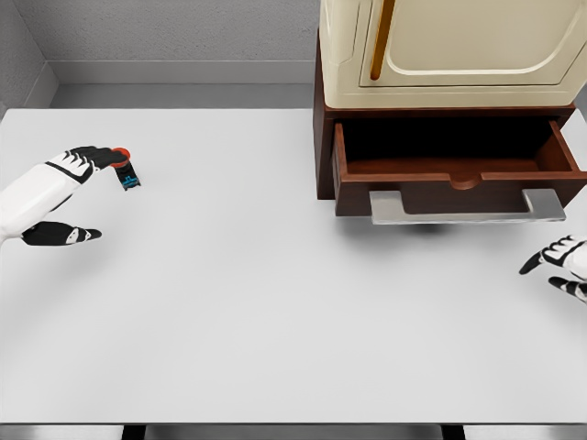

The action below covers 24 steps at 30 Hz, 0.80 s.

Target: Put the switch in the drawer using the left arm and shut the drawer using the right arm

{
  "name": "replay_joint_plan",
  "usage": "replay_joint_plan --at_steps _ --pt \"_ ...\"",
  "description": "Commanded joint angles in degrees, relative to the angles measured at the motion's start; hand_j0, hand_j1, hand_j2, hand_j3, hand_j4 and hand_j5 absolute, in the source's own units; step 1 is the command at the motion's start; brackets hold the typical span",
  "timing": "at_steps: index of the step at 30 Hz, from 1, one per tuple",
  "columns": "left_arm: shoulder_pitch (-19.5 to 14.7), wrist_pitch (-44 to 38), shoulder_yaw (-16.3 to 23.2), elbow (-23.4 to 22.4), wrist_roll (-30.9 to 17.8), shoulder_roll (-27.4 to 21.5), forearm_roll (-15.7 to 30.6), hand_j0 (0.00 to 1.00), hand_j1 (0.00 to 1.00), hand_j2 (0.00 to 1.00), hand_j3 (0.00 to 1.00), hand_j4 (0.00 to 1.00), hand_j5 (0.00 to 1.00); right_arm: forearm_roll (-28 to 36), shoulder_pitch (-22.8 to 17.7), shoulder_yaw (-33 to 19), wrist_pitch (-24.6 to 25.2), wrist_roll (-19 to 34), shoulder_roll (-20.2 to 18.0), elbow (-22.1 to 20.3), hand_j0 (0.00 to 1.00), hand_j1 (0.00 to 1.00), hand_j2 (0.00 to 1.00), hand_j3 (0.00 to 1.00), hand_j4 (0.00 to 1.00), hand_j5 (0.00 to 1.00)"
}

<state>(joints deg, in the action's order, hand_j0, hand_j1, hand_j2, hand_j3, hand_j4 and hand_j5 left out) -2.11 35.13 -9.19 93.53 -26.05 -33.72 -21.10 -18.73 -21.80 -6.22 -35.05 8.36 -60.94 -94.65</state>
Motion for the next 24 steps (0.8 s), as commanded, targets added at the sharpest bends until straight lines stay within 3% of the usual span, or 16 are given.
replay_joint_plan --at_steps 1,7,9,11,12,14,16,20,24 --pt "0.0 -0.1 -0.3 0.0 0.0 0.0 0.4 1.0 1.0 1.0 1.0 1.0 1.0 0.2 0.0 -0.1 0.0 1.0 -0.1 -1.8 0.58 0.58 0.58 0.58 0.58 0.58" --pt "-2.3 -0.1 1.9 -1.9 0.2 1.5 1.1 1.0 1.0 1.0 1.0 1.0 1.0 0.3 -0.2 -0.1 0.0 2.6 0.9 -2.0 0.63 0.63 0.63 0.63 0.63 0.63" --pt "-7.3 -0.1 6.1 -4.8 0.1 1.5 2.5 1.0 1.0 1.0 1.0 1.0 1.0 0.3 0.3 -0.1 0.0 2.7 0.8 -2.0 0.66 0.66 0.66 0.66 0.66 0.66" --pt "-10.2 -0.1 9.7 -7.2 -1.7 1.1 6.8 1.0 1.0 1.0 1.0 1.0 1.0 0.4 0.4 -0.1 0.0 2.5 0.8 -3.0 0.66 0.66 0.66 0.66 0.66 0.66" --pt "-12.0 -0.1 10.0 -8.5 -4.8 1.5 7.4 1.0 1.0 1.0 1.0 1.0 1.0 0.9 0.3 -0.1 0.0 2.3 0.6 -2.9 0.74 0.74 0.74 0.74 0.74 0.74" --pt "-13.3 -0.1 12.5 -9.1 -7.5 3.2 13.0 1.0 1.0 1.0 1.0 1.0 1.0 1.1 0.4 -0.1 0.0 2.3 0.3 -3.1 0.64 0.64 0.64 0.64 0.64 0.64" --pt "-16.6 -5.9 15.6 -10.4 -9.0 3.2 19.5 1.0 1.0 1.0 1.0 1.0 1.0 1.8 0.3 -0.1 0.0 2.2 0.3 -3.3 0.56 0.56 0.56 0.56 0.56 0.56" --pt "-20.4 -10.1 16.2 -17.8 -9.0 2.9 31.7 1.0 1.0 1.0 1.0 1.0 1.0 2.5 0.1 -0.5 0.0 1.9 0.3 -3.3 0.54 0.54 0.54 0.54 0.54 0.54" --pt "-24.9 -15.9 16.7 -27.3 -9.0 2.6 34.5 1.0 1.0 1.0 1.0 1.0 1.0 3.3 -0.6 -1.0 0.0 2.0 0.7 -4.2 0.55 0.55 0.55 0.55 0.55 0.55"
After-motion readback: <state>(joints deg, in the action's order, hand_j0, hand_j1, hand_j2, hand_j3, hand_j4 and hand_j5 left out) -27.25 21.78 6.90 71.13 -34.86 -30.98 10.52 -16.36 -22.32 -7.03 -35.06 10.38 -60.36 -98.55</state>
